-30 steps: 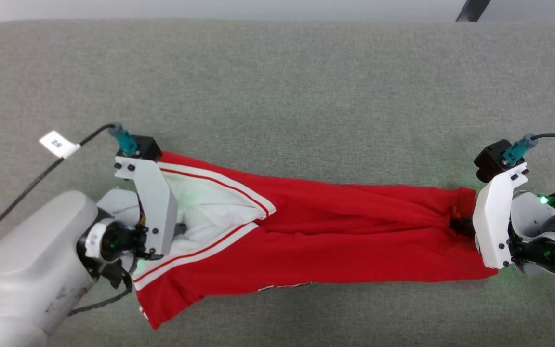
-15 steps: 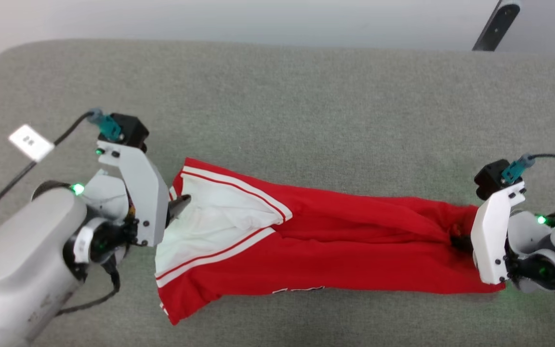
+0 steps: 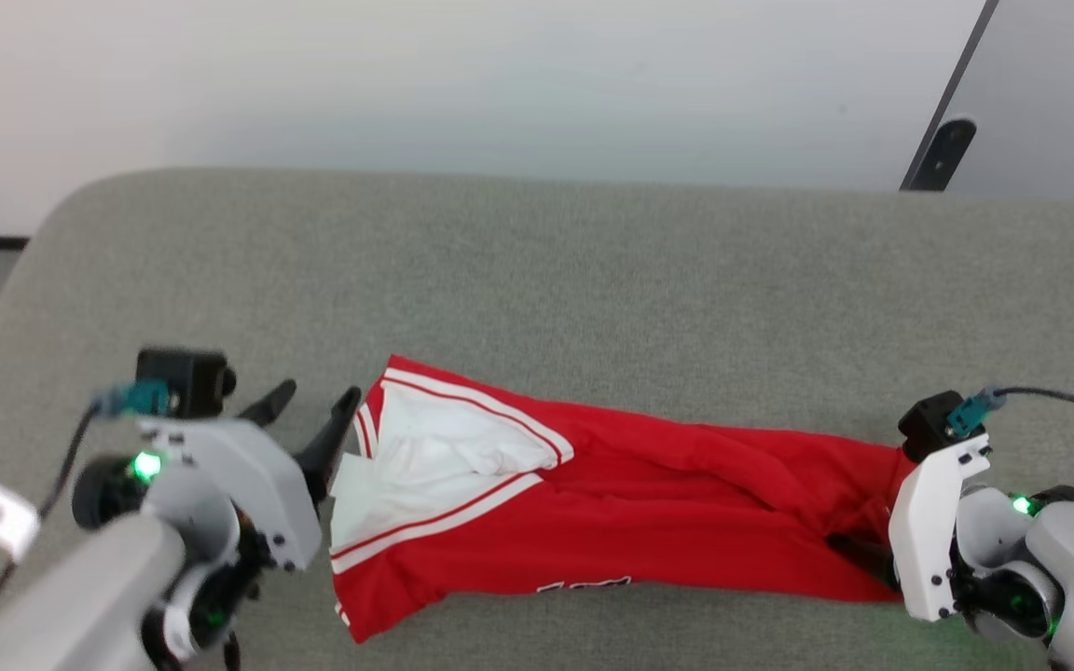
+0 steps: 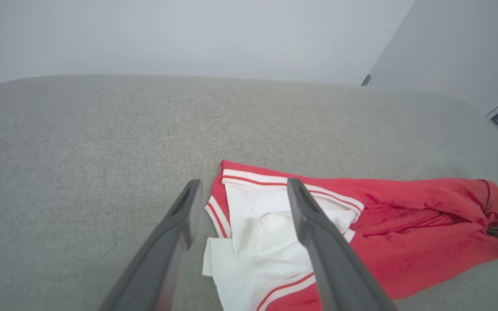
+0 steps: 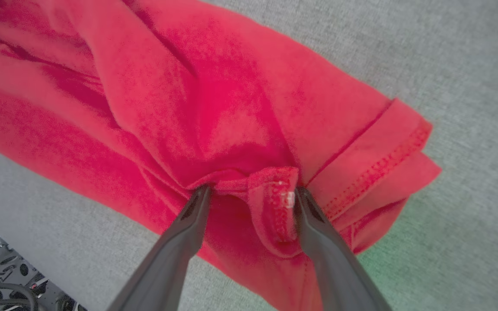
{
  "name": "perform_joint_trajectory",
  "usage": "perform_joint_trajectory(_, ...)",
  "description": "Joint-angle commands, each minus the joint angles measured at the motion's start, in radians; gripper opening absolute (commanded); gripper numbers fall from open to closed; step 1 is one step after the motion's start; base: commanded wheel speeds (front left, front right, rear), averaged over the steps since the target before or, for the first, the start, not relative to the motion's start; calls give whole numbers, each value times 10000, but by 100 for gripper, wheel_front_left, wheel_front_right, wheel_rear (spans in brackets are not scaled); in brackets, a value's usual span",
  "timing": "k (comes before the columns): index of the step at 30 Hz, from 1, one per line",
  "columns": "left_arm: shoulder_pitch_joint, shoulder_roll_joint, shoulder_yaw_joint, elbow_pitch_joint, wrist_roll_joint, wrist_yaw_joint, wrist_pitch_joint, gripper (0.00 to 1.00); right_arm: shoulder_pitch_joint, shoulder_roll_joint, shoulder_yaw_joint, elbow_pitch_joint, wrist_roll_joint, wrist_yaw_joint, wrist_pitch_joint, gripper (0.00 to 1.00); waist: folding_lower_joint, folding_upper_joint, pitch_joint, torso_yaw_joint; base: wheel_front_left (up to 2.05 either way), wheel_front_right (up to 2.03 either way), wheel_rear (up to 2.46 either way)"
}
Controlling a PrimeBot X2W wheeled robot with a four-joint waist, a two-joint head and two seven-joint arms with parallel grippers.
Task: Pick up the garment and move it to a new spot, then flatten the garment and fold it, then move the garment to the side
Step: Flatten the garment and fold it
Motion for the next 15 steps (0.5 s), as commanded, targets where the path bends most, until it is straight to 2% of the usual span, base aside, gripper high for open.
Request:
perform_joint_trajectory(1, 277, -104, 73, -16, -38, 67, -220, 100, 161, 0, 29, -20, -89, -13, -85, 100, 0, 0, -371, -57, 0, 0, 0)
perform_joint_trajectory(8, 1816, -731, 532, -87, 10, 235, -2644, 100, 625, -324, -63, -625, -279, -13, -1189, 100, 0, 0, -800, -214, 0, 0, 0)
perform_joint_trajectory(13, 2777, -1253, 1170, -93, 490, 248, -3128, 100, 992, -617, -276, -1261, -734, -11, -2688, 100, 0, 0, -904, -270, 0, 0, 0)
perform_joint_trajectory(15, 3120, -1545, 1813, -194, 1018, 216, -3149, 100, 1227, -731, -437, -1430, -957, -13, -3366, 100, 0, 0, -934, -276, 0, 0, 0)
